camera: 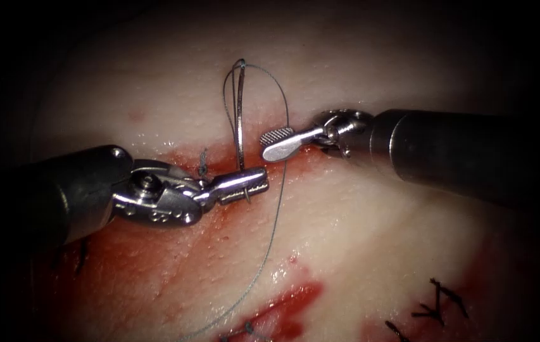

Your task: Wound Closure

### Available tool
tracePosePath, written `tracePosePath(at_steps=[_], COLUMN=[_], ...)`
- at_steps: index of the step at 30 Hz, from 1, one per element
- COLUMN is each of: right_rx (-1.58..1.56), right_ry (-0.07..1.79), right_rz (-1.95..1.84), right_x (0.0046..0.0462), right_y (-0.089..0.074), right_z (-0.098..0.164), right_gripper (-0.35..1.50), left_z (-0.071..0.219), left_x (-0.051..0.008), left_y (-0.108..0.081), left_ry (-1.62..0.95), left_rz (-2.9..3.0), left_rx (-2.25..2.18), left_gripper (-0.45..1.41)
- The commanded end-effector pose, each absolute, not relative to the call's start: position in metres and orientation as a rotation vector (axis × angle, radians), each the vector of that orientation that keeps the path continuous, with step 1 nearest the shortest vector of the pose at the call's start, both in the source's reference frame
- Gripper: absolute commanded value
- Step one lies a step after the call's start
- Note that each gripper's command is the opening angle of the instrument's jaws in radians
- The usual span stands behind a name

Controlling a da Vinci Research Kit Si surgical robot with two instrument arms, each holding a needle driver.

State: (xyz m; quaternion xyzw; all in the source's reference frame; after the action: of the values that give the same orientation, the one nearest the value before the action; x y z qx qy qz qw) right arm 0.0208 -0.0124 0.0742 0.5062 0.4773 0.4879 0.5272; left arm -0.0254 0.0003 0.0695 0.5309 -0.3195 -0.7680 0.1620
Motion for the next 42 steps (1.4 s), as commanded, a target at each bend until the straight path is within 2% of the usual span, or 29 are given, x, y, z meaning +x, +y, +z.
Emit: tracePosePath(at_steps=[1, 2, 11, 13, 14, 23, 27, 37, 39, 42], right_rx=[1.226, 1.24, 1.306, 1.318, 1.322, 1.376, 1.37, 1.381, 1.372, 1.369], right_ry=[1.16, 1.174, 1.261, 1.28, 1.286, 1.366, 1.37, 1.366, 1.372, 1.375], right_rz=[1.166, 1.17, 1.184, 1.188, 1.185, 1.184, 1.192, 1.19, 1.183, 1.175], right_x=[0.0212, 0.0209, 0.0211, 0.0215, 0.0216, 0.0227, 0.0237, 0.0243, 0.0242, 0.0243], right_y=[-0.0115, -0.0113, -0.0112, -0.0112, -0.0112, -0.0112, -0.0112, -0.0113, -0.0113, -0.0113], right_z=[0.0744, 0.0742, 0.0736, 0.0736, 0.0736, 0.0735, 0.0734, 0.0733, 0.0732, 0.0732], right_gripper=[1.35, 1.4, 1.41, 1.41, 1.41, 1.36, 1.41, 1.26, 1.16, 0.84], left_z=[0.0707, 0.0714, 0.0772, 0.0777, 0.0777, 0.0772, 0.0774, 0.0772, 0.0772, 0.0772], left_x=[-0.026, -0.0261, -0.0281, -0.0286, -0.0287, -0.0288, -0.0293, -0.029, -0.029, -0.029], left_y=[0.0009, 0.0007, -0.0007, -0.0011, -0.0012, -0.0011, -0.0014, -0.0013, -0.0013, -0.0013], left_ry=[-0.922, -0.93, -0.936, -0.935, -0.934, -0.926, -0.928, -0.912, -0.909, -0.907], left_rz=[-2.186, -2.183, -2.227, -2.234, -2.235, -2.253, -2.256, -2.268, -2.272, -2.278], left_rx=[1.508, 1.501, 1.479, 1.471, 1.467, 1.473, 1.475, 1.49, 1.495, 1.498], left_gripper=[-0.45, -0.45, -0.4, -0.35, -0.27, -0.38, -0.33, -0.25, -0.23, -0.25])
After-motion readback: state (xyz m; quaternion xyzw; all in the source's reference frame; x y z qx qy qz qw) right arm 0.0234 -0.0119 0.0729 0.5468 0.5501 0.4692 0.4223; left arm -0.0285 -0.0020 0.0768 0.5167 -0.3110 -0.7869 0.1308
